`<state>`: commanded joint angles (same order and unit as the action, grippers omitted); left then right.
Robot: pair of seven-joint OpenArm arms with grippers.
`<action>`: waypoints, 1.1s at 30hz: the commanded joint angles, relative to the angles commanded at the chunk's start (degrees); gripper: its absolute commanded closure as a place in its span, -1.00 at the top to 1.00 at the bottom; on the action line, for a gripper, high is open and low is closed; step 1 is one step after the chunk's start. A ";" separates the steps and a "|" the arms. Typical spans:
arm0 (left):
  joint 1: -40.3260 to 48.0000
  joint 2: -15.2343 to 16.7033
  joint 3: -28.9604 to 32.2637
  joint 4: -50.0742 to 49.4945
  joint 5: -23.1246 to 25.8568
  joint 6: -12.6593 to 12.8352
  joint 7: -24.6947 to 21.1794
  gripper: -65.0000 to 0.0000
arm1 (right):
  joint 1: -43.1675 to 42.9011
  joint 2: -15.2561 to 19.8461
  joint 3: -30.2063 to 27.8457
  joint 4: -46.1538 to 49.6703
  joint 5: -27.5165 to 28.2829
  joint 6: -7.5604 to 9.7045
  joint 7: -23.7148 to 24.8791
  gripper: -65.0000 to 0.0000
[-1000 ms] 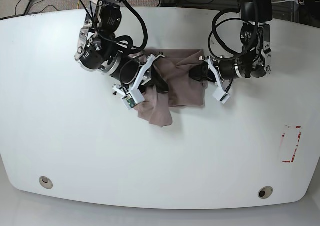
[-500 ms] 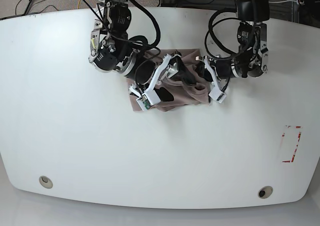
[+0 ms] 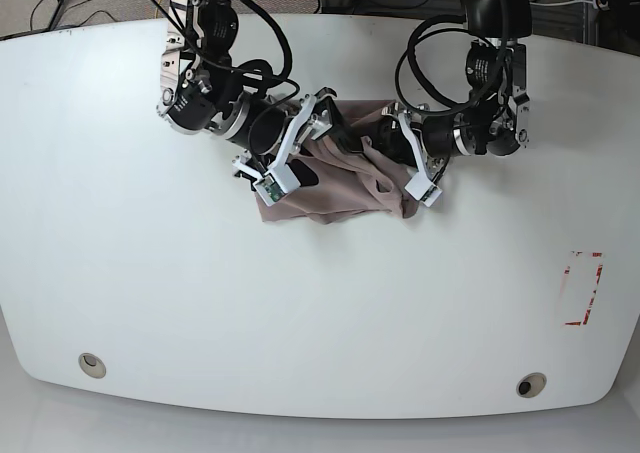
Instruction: Layout the t-shirt on the table in an organized manner, then fold the t-shirt properly
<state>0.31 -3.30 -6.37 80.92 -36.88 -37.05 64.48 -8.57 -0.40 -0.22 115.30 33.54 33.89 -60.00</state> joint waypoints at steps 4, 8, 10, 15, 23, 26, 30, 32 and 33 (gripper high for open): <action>0.00 -0.97 -0.88 2.73 -4.22 0.00 0.09 0.23 | -0.35 1.76 0.00 0.00 0.00 0.00 0.09 0.19; 0.44 -5.71 -1.14 6.77 -8.97 0.00 1.23 0.25 | -0.70 3.60 0.00 0.00 0.00 0.00 1.76 0.00; 1.76 -8.70 -2.20 8.35 -11.43 0.00 1.49 0.25 | -0.88 3.69 -0.09 -0.09 0.00 0.00 2.37 -0.02; 4.66 -15.74 -7.38 11.43 -19.52 -2.64 1.67 0.24 | -0.97 4.04 -0.35 -0.09 0.00 0.00 2.46 -0.01; 9.05 -26.55 -22.59 11.87 -24.97 -2.95 1.67 0.24 | -0.44 4.04 -5.89 -0.35 -0.35 0.00 2.73 -0.01; 10.90 -28.75 -28.22 10.90 -24.97 -2.95 1.67 0.24 | 0.70 4.04 -7.74 -1.76 -0.44 -0.18 2.81 -0.01; 12.48 -32.00 -31.56 9.58 -24.97 -2.95 1.67 0.24 | 2.02 4.04 -10.02 -4.31 -1.67 -0.44 4.84 -0.01; 12.92 -32.79 -32.53 8.70 -24.97 -2.95 1.67 0.24 | 2.55 4.04 -11.69 -5.36 -4.04 -0.44 6.77 -0.01; 13.01 -32.97 -32.97 8.18 -24.97 -2.95 1.67 0.24 | 2.99 4.04 -12.75 -6.07 -6.24 -0.53 8.09 -0.01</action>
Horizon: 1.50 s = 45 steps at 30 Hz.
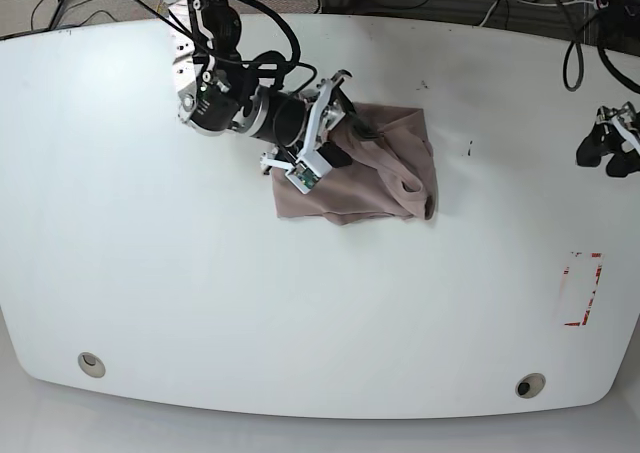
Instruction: Layout the t-shirt on the table in an organized manner, then fold the t-shirt properly
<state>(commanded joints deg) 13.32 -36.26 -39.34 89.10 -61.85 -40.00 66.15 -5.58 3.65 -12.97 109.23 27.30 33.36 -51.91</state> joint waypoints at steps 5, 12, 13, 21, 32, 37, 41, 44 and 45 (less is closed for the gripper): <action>2.02 -0.35 -1.05 -0.26 0.00 0.00 0.00 0.24 | 1.49 -0.35 -2.99 -3.34 -7.91 0.00 1.58 -0.01; 3.08 0.26 -0.88 -0.62 0.00 0.00 0.00 0.24 | 1.32 -0.35 -5.19 -4.40 -14.95 -0.09 3.69 0.34; 3.52 0.70 -1.05 -0.53 0.00 0.00 0.00 0.24 | 0.97 -0.35 -5.27 -4.40 -16.09 -0.09 4.48 0.36; 3.96 1.49 -0.79 -0.18 0.00 0.00 0.00 0.24 | 0.00 -0.44 -5.36 -6.77 -22.86 -0.09 7.91 -0.03; 3.96 1.49 -0.79 -0.53 0.00 0.00 0.00 0.24 | -0.26 -0.53 -5.45 -6.59 -22.86 -0.09 8.09 -0.99; 3.96 1.49 -0.70 -0.53 0.70 0.00 0.00 0.24 | -2.20 -2.99 -5.45 -1.58 -22.95 -0.09 7.74 -0.97; 3.96 2.02 -0.70 -0.53 3.43 0.00 0.00 0.24 | -2.46 -5.27 -5.54 1.23 -22.77 0.00 5.71 -0.96; 3.96 3.16 -0.70 -0.44 4.92 0.00 0.00 0.24 | -2.11 -7.30 -5.63 1.93 -22.77 0.35 3.08 -0.96; 3.96 3.43 -0.70 -0.18 5.45 0.00 0.00 0.24 | -1.76 -8.00 -5.63 2.11 -22.77 0.44 2.37 -0.96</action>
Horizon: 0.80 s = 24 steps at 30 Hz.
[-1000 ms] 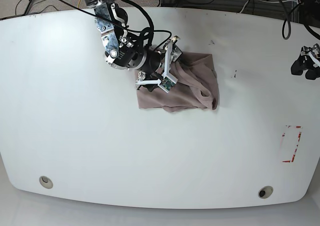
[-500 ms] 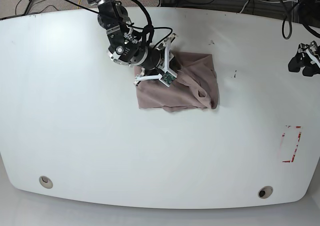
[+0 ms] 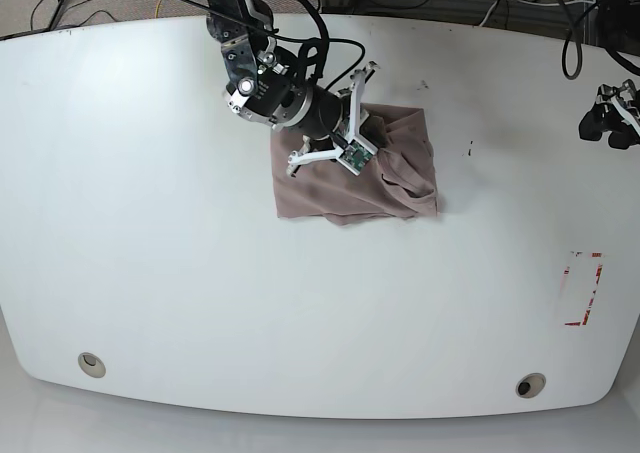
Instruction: Layout the t-shirt on the table in an organized manner, then fold the t-shirt properly
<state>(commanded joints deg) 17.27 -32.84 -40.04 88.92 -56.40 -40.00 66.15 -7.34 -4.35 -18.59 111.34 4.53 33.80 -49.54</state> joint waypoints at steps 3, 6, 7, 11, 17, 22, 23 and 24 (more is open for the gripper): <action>0.00 0.09 0.00 0.00 0.70 0.00 0.09 0.24 | 0.62 -1.49 -1.49 -0.18 0.00 0.00 -0.18 -0.96; 0.00 0.18 0.26 -0.26 0.53 0.00 0.09 0.24 | 0.97 -2.02 -3.96 -0.35 0.00 -0.35 -0.18 -0.96; 0.00 0.18 0.70 -0.26 0.53 0.00 0.09 0.24 | 1.05 -2.20 -4.92 -0.62 0.00 -0.35 -0.09 -0.95; 0.00 0.18 2.46 0.00 0.53 0.00 0.09 0.24 | 2.37 -3.34 -6.42 -2.29 0.09 -0.35 -0.18 -0.74; 0.00 0.18 3.69 0.09 0.44 0.00 0.09 0.24 | 2.90 -3.78 -8.62 -4.48 0.00 -0.44 -0.09 0.18; -0.18 0.18 5.80 0.09 0.35 0.00 0.09 0.24 | 2.64 -3.78 -8.88 -4.13 0.00 -0.44 0.00 0.41; -0.26 0.18 6.24 0.09 0.35 0.00 0.09 0.24 | 2.55 -3.69 -8.79 -3.87 0.00 -0.44 0.00 0.39; -0.26 0.18 6.86 0.09 0.35 0.00 0.00 0.24 | 2.46 -3.60 -8.70 -3.43 0.00 -0.44 0.00 0.36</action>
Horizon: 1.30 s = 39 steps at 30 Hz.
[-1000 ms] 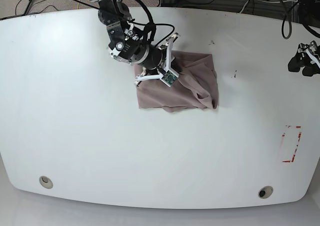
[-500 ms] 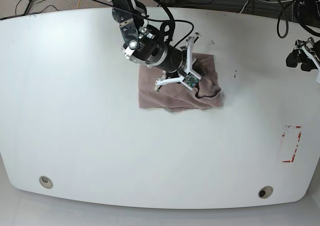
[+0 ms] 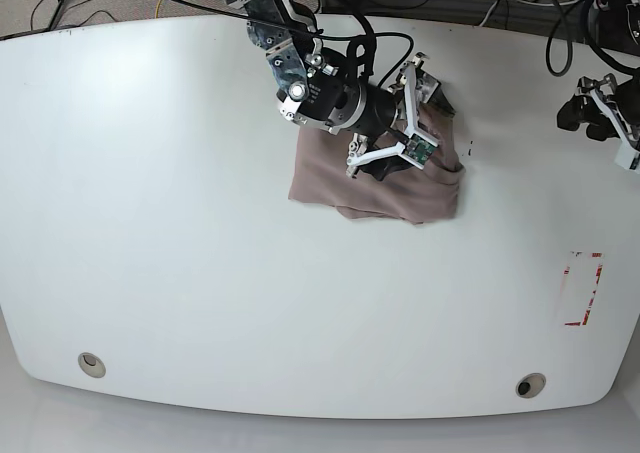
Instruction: Layout the t-shirt on the table in an organized manner, then fold the t-shirt properly
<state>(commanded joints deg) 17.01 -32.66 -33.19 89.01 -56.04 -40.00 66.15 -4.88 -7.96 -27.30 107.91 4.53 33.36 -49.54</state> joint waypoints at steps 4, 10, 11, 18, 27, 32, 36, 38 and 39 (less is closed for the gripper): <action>-0.53 0.09 3.34 2.29 0.26 0.00 -0.26 0.24 | -0.79 2.81 0.09 1.85 0.00 0.09 0.00 0.16; -2.55 1.76 10.11 9.23 0.44 0.00 -0.26 0.24 | -0.79 6.51 2.11 2.46 0.00 0.09 0.00 -0.08; -2.99 2.46 10.99 10.46 0.44 0.00 -0.26 0.24 | -0.79 6.77 3.34 2.29 0.00 0.09 0.00 -0.12; -8.18 9.05 18.81 15.56 6.15 0.00 -0.09 0.21 | 0.62 7.12 12.48 1.76 0.00 0.44 2.20 -0.40; -10.29 18.29 27.34 15.56 18.55 0.00 0.00 -0.59 | 6.33 8.79 15.03 -6.68 -0.26 0.53 5.45 -0.69; -10.20 21.63 31.47 15.56 23.91 0.00 -0.18 -0.62 | 9.14 10.02 15.12 -13.54 -0.44 0.53 9.93 -0.71; -10.11 23.21 32.97 15.12 27.96 0.00 -0.18 -0.62 | 9.85 13.19 15.12 -21.01 -0.09 0.53 17.67 -0.71; -10.02 23.21 33.14 15.12 29.45 0.00 -0.18 -0.62 | 10.02 14.51 15.12 -23.38 -0.09 0.53 20.31 -0.71; -10.02 23.21 33.23 15.03 30.24 0.00 -0.18 -0.62 | 9.85 15.21 15.12 -24.44 0.00 0.53 21.27 -0.71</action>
<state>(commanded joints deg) 6.99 -9.45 0.04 104.04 -25.80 -40.00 65.98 4.97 7.25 -12.18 83.47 4.53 33.89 -28.26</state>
